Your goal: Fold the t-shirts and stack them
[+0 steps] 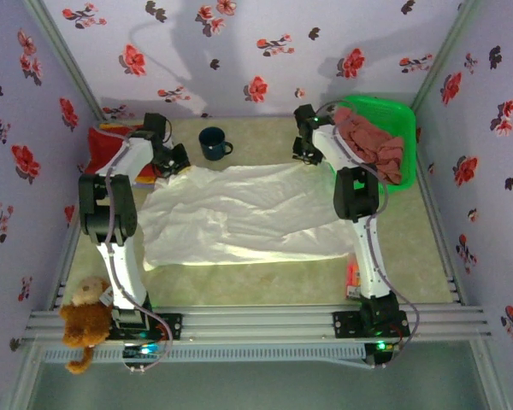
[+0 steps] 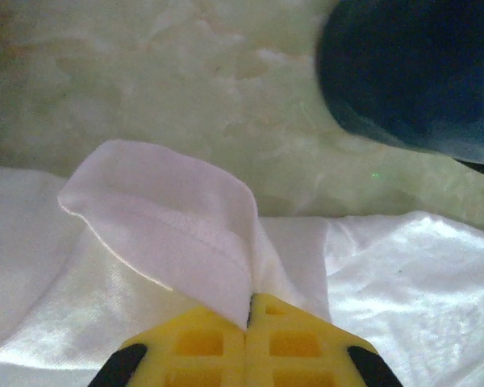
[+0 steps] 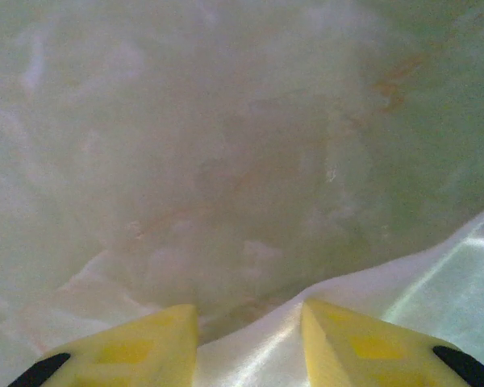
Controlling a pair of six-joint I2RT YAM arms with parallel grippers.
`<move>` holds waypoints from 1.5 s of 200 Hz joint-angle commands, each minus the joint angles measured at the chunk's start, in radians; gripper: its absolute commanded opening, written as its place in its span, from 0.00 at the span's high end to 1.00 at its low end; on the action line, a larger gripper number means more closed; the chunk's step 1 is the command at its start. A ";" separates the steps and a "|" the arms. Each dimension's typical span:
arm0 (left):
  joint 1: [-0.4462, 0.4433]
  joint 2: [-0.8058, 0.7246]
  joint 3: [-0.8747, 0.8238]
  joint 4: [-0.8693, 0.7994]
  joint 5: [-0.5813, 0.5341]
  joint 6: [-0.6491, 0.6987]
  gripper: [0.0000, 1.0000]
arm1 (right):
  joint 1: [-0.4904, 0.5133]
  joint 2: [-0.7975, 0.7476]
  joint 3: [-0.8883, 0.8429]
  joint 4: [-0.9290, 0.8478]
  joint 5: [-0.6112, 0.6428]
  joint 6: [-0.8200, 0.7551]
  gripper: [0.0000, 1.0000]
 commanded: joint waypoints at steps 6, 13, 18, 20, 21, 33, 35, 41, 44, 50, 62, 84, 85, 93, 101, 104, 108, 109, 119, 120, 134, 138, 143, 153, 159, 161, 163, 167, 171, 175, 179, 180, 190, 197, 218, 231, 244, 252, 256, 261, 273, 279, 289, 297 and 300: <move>-0.005 -0.059 -0.014 0.005 0.018 -0.012 1.00 | -0.001 0.017 0.000 -0.013 -0.006 -0.005 0.63; -0.005 -0.063 -0.013 0.000 0.018 -0.009 1.00 | -0.002 0.018 0.002 -0.012 -0.006 -0.006 0.66; -0.005 -0.067 -0.012 -0.003 0.017 -0.009 1.00 | -0.002 0.017 0.003 -0.012 -0.007 -0.008 0.68; -0.005 -0.068 -0.013 -0.004 0.017 -0.009 1.00 | -0.002 0.017 0.004 -0.011 -0.007 -0.011 0.70; -0.005 -0.069 -0.012 -0.004 0.017 -0.009 1.00 | -0.002 0.017 0.005 -0.011 -0.007 -0.010 0.70; -0.004 -0.078 -0.006 -0.015 0.018 -0.009 1.00 | -0.001 0.014 0.024 -0.021 -0.015 -0.015 0.79; -0.003 -0.079 -0.004 -0.016 0.018 -0.009 1.00 | -0.001 0.013 0.029 -0.025 -0.015 -0.017 0.81; -0.003 -0.086 0.003 -0.025 0.017 -0.010 1.00 | -0.001 0.009 0.040 -0.033 -0.015 -0.019 0.86; -0.003 -0.088 0.007 -0.028 0.018 -0.009 1.00 | -0.001 0.007 0.045 -0.035 -0.013 -0.020 0.89; -0.002 -0.094 0.014 -0.036 0.018 -0.009 1.00 | -0.001 -0.002 0.048 -0.037 -0.015 -0.022 0.93; 0.001 -0.106 0.030 -0.053 0.018 -0.006 1.00 | -0.001 -0.020 0.045 -0.040 -0.010 -0.026 1.00; 0.004 -0.127 0.068 -0.111 0.015 0.019 1.00 | 0.001 -0.056 0.029 -0.049 -0.009 -0.025 1.00; 0.004 -0.129 0.070 -0.114 0.015 0.020 1.00 | 0.001 -0.057 0.028 -0.049 -0.009 -0.026 1.00; 0.007 -0.138 0.079 -0.139 0.015 0.029 1.00 | 0.002 -0.076 0.010 -0.048 -0.006 -0.024 1.00; 0.008 -0.153 0.082 -0.161 0.014 0.035 1.00 | 0.006 -0.100 -0.023 -0.039 -0.002 -0.025 1.00; 0.009 -0.160 0.085 -0.167 0.013 0.037 1.00 | 0.008 -0.110 -0.037 -0.034 0.001 -0.025 1.00; 0.010 -0.170 0.083 -0.176 0.012 0.038 1.00 | 0.010 -0.126 -0.057 -0.027 0.005 -0.024 1.00; 0.010 -0.171 0.083 -0.179 0.012 0.039 1.00 | 0.010 -0.130 -0.062 -0.025 0.006 -0.023 1.00; 0.014 -0.196 0.080 -0.203 0.004 0.038 1.00 | 0.020 -0.176 -0.129 0.005 0.012 -0.023 1.00; 0.015 -0.198 0.080 -0.204 0.004 0.038 1.00 | 0.021 -0.183 -0.133 0.008 0.012 -0.023 1.00; 0.022 -0.236 0.062 -0.224 0.004 0.031 1.00 | 0.038 -0.251 -0.235 0.051 0.030 -0.019 1.00; 0.024 -0.247 0.054 -0.227 0.004 0.029 1.00 | 0.043 -0.267 -0.258 0.057 0.035 -0.016 1.00; 0.026 -0.260 0.039 -0.230 0.004 0.027 1.00 | 0.047 -0.285 -0.286 0.065 0.041 -0.014 1.00; 0.028 -0.281 0.015 -0.239 0.004 0.024 1.00 | 0.054 -0.323 -0.344 0.083 0.060 -0.003 1.00; 0.029 -0.298 0.002 -0.245 0.004 0.027 1.00 | 0.058 -0.347 -0.385 0.102 0.068 0.003 1.00; 0.029 -0.303 -0.002 -0.247 0.004 0.029 1.00 | 0.059 -0.356 -0.401 0.108 0.071 0.004 1.00; 0.029 -0.307 -0.008 -0.249 0.004 0.029 1.00 | 0.060 -0.364 -0.416 0.114 0.073 0.008 1.00; 0.029 -0.317 -0.019 -0.251 0.004 0.032 1.00 | 0.062 -0.381 -0.445 0.128 0.075 0.012 1.00; 0.029 -0.326 -0.030 -0.251 0.005 0.035 1.00 | 0.064 -0.399 -0.475 0.141 0.075 0.018 1.00; 0.029 -0.336 -0.044 -0.251 0.005 0.039 1.00 | 0.066 -0.415 -0.505 0.158 0.073 0.023 1.00; 0.029 -0.345 -0.057 -0.251 0.006 0.045 1.00 | 0.070 -0.432 -0.534 0.170 0.074 0.029 1.00; 0.029 -0.346 -0.060 -0.252 0.006 0.047 1.00 | 0.070 -0.436 -0.542 0.174 0.074 0.030 1.00; 0.030 -0.380 -0.094 -0.282 0.004 0.059 1.00 | 0.080 -0.477 -0.614 0.200 0.076 0.044 1.00; 0.031 -0.399 -0.114 -0.289 0.004 0.065 1.00 | 0.091 -0.507 -0.665 0.212 0.087 0.055 1.00; 0.032 -0.449 -0.185 -0.313 0.003 0.084 1.00 | 0.118 -0.606 -0.838 0.284 0.097 0.101 1.00; 0.032 -0.479 -0.240 -0.319 0.008 0.089 1.00 | 0.134 -0.647 -0.912 0.297 0.092 0.124 1.00; 0.031 -0.506 -0.291 -0.328 0.008 0.098 1.00 | 0.147 -0.675 -0.970 0.289 0.101 0.138 1.00; 0.032 -0.520 -0.314 -0.344 0.009 0.105 1.00 | 0.151 -0.695 -1.009 0.289 0.100 0.148 1.00; 0.033 -0.526 -0.322 -0.355 0.008 0.112 1.00 | 0.153 -0.707 -1.030 0.288 0.101 0.152 0.99; 0.032 -0.533 -0.330 -0.372 0.009 0.119 1.00 | 0.153 -0.721 -1.055 0.290 0.101 0.157 0.98; 0.032 -0.553 -0.347 -0.403 0.008 0.129 1.00 | 0.154 -0.761 -1.115 0.290 0.101 0.170 0.95; 0.032 -0.564 -0.358 -0.414 0.009 0.131 1.00 | 0.156 -0.784 -1.145 0.295 0.100 0.176 0.93; 0.032 -0.584 -0.381 -0.425 0.022 0.132 1.00 | 0.157 -0.821 -1.187 0.300 0.098 0.183 0.89; 0.032 -0.598 -0.404 -0.428 0.029 0.130 1.00 | 0.159 -0.849 -1.215 0.307 0.096 0.185 0.86; 0.032 -0.603 -0.414 -0.427 0.032 0.129 1.00 | 0.159 -0.860 -1.225 0.309 0.093 0.184 0.83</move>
